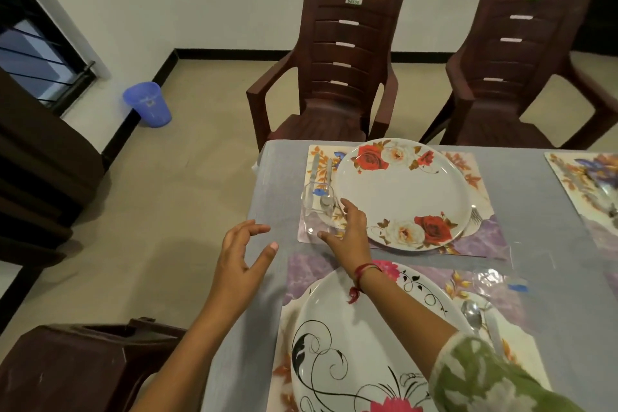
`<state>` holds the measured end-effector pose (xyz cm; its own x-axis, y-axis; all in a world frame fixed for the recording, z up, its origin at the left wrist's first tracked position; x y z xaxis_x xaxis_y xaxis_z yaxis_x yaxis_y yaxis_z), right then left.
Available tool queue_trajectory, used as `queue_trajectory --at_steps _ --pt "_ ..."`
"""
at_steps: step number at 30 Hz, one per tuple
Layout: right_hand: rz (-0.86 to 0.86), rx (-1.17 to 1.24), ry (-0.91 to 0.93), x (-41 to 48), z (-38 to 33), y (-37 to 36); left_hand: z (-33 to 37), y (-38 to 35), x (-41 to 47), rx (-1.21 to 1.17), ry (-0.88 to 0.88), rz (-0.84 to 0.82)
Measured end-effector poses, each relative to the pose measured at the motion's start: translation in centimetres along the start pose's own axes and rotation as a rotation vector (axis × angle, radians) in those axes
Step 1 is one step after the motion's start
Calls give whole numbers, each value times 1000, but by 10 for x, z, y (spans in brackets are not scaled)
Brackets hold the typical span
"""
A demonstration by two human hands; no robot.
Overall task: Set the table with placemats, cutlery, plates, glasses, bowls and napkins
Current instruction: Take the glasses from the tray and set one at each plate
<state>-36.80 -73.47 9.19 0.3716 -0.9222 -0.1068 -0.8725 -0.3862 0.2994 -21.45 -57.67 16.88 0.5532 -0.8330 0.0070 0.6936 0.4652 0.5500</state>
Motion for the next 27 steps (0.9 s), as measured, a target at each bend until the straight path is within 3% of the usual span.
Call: queue_trajectory --at_steps 6,12,27 --pt "218 253 161 -87 -42 72 34 -20 -7 -114 -106 77" --pt "341 297 219 -140 -48 157 83 -59 -33 -158 -203 55" --pt "213 275 302 -270 19 352 184 -183 -198 -43 -244 132"
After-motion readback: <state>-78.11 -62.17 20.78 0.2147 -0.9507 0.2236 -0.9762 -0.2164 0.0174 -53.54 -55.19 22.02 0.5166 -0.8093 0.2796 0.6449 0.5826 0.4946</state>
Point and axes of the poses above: each hand's wrist, its own x-axis towards the middle knuckle, its own y-axis out of the back of the hand, z = x × y, the point moved 7 cm from there along x, towards the middle knuckle, and after that the axes turned 4 degrees about x, right-handed, at the moved point
